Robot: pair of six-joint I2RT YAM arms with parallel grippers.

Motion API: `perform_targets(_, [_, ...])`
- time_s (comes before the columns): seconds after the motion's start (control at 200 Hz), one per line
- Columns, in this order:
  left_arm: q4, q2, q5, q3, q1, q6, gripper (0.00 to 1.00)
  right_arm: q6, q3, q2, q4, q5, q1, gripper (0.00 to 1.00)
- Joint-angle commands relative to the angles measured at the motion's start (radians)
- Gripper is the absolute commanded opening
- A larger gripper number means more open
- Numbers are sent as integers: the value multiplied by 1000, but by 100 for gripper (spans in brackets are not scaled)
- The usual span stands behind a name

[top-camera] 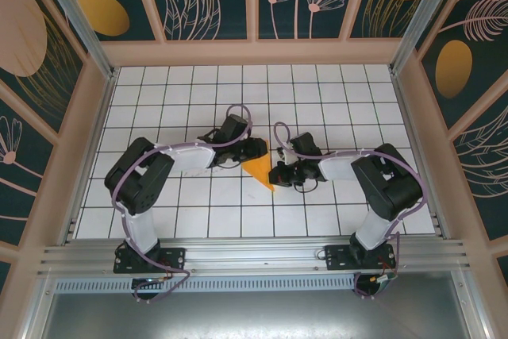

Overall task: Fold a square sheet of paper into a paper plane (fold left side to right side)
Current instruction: Fourth fold the wing at the center of the table.

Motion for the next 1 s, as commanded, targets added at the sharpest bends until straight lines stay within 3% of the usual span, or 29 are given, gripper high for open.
perform_targets(0.0, [101, -59, 69, -36, 5, 21, 44, -32, -38, 40, -94, 82, -2, 0])
perform_targets(0.295, [203, 25, 173, -92, -26, -32, 35, -41, -24, 43, -105, 78, 4, 0])
perform_targets(0.996, [161, 112, 43, -83, 7, 8, 27, -68, -6, 50, -193, 121, 20, 0])
